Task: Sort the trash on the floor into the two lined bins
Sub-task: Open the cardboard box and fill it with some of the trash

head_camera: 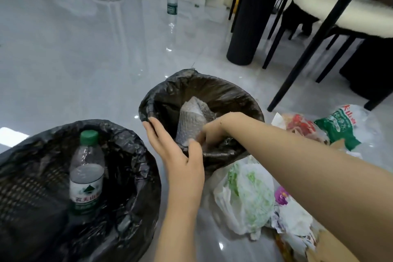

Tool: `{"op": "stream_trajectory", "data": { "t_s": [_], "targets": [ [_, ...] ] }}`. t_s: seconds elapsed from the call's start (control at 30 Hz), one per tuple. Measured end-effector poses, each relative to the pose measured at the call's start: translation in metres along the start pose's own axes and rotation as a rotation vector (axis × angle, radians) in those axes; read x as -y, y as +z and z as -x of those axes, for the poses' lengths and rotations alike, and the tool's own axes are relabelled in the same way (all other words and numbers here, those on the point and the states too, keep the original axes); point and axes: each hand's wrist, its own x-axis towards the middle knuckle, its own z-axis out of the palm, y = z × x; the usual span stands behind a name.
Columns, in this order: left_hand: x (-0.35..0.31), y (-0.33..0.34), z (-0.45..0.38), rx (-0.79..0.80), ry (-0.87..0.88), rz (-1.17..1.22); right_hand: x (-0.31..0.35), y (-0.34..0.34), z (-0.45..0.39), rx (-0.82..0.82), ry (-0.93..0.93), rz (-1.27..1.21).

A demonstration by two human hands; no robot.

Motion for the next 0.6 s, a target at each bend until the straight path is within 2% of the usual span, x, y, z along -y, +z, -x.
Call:
{"op": "stream_trajectory", "data": {
  "t_s": [0.1,0.2,0.3,0.43,0.53,0.6],
  "targets": [
    [-0.002,0.002,-0.001,-0.014,0.002,-0.013,0.004,-0.005,0.002,0.159,-0.013,0.06],
    [-0.004,0.003,-0.001,-0.028,-0.006,-0.003,0.001,-0.007,0.018,0.137,-0.022,0.011],
    [-0.009,0.002,0.002,-0.007,-0.009,-0.037,-0.01,-0.007,0.051,-0.165,-0.09,-0.243],
    [-0.022,0.001,0.012,-0.09,-0.01,-0.191,-0.021,0.007,0.104,-0.541,-0.187,-0.604],
    [-0.041,-0.003,0.024,-0.21,0.11,-0.259,-0.029,0.031,0.145,-0.793,-0.222,-0.808],
    [-0.054,-0.003,0.032,-0.218,0.237,-0.184,-0.035,0.053,0.172,-0.939,-0.25,-0.985]
  ]
}}
